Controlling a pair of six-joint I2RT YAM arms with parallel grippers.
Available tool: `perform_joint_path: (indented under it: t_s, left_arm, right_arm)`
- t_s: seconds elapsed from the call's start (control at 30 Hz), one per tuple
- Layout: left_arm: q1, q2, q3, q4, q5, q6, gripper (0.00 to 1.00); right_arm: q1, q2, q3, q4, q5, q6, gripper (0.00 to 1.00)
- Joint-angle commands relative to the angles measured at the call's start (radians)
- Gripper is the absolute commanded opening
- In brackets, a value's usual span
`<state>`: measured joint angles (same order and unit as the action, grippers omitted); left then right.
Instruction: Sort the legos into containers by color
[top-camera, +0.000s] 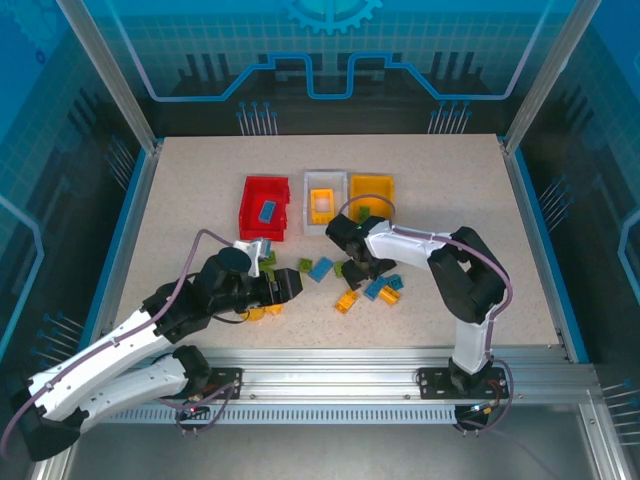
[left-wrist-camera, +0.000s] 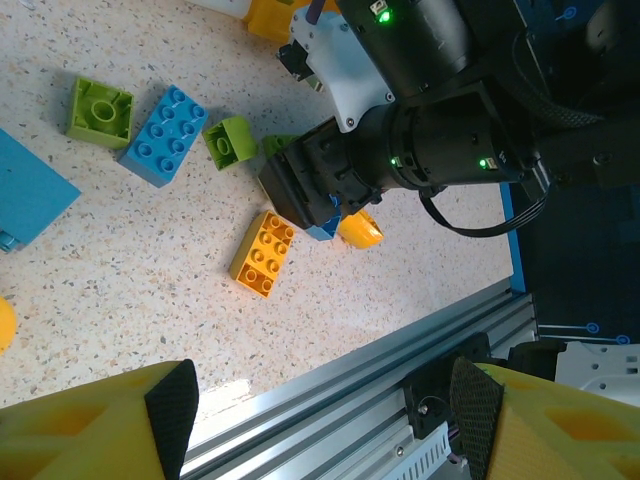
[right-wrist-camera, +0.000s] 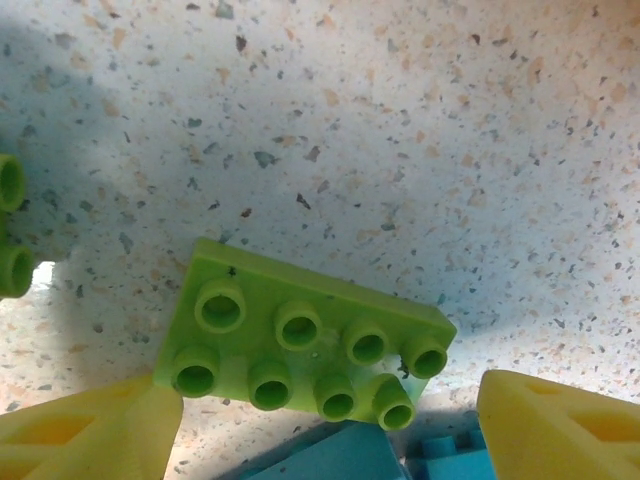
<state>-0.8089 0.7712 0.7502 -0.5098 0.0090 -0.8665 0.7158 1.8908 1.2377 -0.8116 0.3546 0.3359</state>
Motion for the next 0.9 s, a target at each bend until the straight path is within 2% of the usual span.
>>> perform_joint_path:
  t_s: [0.0,0.37,0.63,0.87]
  left_arm:
    - [-0.01,-0.003,0.018,0.027,0.009,-0.01,0.72]
    - [-0.009,0.016,0.012,0.061,0.03,-0.015,0.72]
    - [-0.023,0.06,-0.006,0.131,0.055,-0.035,0.72]
    - [-0.053,0.085,-0.009,0.154,0.046,-0.039,0.72]
  right_arm:
    - [-0.035,0.032,0.03,0.019,-0.002,-0.016,0.79]
    - [-0.128,0.056,0.052,0.078,-0.095,-0.043,0.62]
    - [-0.167,0.057,0.058,0.088,-0.109,-0.062,0.64]
    - [-0.181,0.057,0.039,0.096,-0.158,-0.059,0.56]
